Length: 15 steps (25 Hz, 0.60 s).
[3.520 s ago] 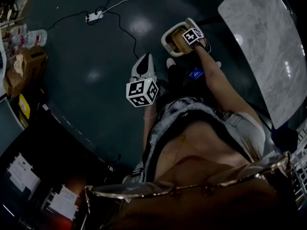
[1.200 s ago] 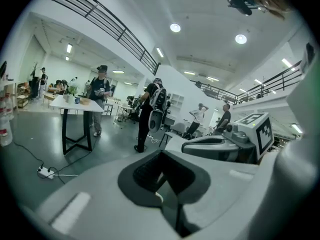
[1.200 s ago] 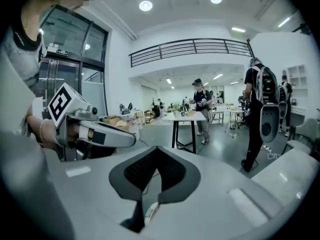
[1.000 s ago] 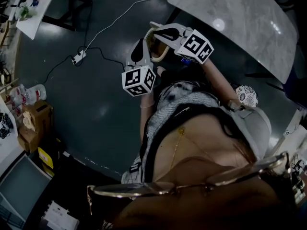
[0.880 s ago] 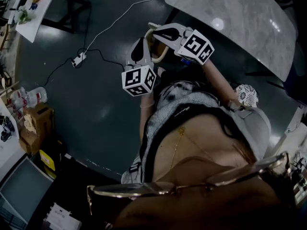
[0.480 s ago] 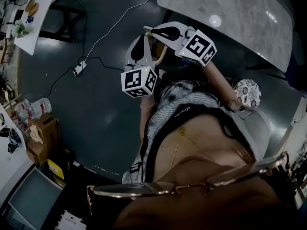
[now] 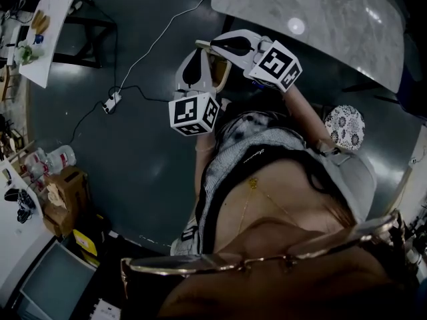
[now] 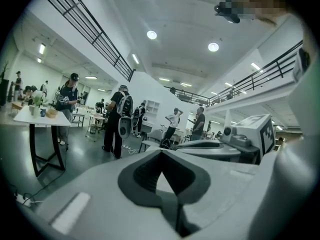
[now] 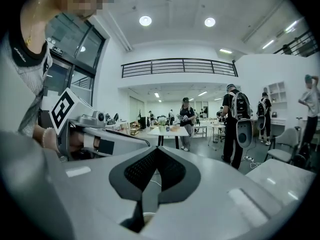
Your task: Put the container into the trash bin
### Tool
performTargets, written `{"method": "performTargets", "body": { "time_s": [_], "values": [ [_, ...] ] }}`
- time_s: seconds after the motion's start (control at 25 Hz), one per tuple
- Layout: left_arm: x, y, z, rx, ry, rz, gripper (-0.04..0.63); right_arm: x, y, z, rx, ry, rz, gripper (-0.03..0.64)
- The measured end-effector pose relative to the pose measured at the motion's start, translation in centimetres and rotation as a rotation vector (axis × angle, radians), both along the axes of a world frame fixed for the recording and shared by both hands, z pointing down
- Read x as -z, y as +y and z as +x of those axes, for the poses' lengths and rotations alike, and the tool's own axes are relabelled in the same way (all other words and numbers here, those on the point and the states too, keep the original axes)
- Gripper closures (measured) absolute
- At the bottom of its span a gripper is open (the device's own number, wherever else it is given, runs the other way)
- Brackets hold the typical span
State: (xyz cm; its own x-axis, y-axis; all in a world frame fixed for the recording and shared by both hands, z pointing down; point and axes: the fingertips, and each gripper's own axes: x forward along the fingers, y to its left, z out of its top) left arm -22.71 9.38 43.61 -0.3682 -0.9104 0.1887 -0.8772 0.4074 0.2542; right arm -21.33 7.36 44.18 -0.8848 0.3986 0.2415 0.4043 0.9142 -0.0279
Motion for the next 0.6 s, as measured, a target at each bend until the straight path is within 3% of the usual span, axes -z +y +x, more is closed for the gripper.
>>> {"method": "performTargets", "body": {
  "time_s": [0.6],
  "values": [
    [-0.24, -0.31, 0.1, -0.01, 0.001, -0.013, 0.595, 0.06, -0.07, -0.12, 0.011, 0.007, 0.009, 0.592]
  ]
}}
